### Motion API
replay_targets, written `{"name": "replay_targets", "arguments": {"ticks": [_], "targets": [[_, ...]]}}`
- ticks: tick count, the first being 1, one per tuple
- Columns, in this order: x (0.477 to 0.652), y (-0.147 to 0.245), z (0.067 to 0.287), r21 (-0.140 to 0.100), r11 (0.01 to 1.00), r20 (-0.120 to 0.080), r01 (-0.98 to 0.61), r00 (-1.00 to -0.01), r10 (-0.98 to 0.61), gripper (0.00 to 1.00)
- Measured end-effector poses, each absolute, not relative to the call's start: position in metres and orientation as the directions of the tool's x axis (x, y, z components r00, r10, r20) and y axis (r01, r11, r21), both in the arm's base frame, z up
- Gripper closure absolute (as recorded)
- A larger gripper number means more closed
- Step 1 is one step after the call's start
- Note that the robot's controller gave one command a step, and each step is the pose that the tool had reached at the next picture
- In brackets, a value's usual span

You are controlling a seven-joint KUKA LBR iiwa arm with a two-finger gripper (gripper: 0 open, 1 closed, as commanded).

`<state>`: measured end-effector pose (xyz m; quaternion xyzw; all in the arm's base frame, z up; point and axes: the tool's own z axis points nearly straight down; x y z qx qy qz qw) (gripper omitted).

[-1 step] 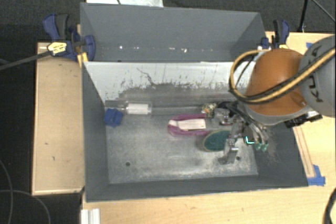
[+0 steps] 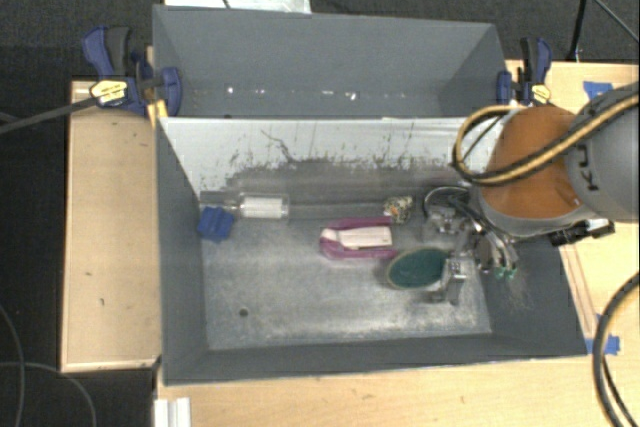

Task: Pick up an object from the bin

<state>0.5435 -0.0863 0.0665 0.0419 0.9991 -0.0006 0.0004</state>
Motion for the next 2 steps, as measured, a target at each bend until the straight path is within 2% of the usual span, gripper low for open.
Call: {"name": "replay_targets", "arguments": {"ticks": [1,2], "targets": [[0.544,-0.083,0.07,0.0,0.997,-0.003,0.078,-0.997,0.078,1.0],[0.553,-0.089,0.221,-0.001,0.997,-0.012,0.076,-0.997,0.076,1.0]]}}
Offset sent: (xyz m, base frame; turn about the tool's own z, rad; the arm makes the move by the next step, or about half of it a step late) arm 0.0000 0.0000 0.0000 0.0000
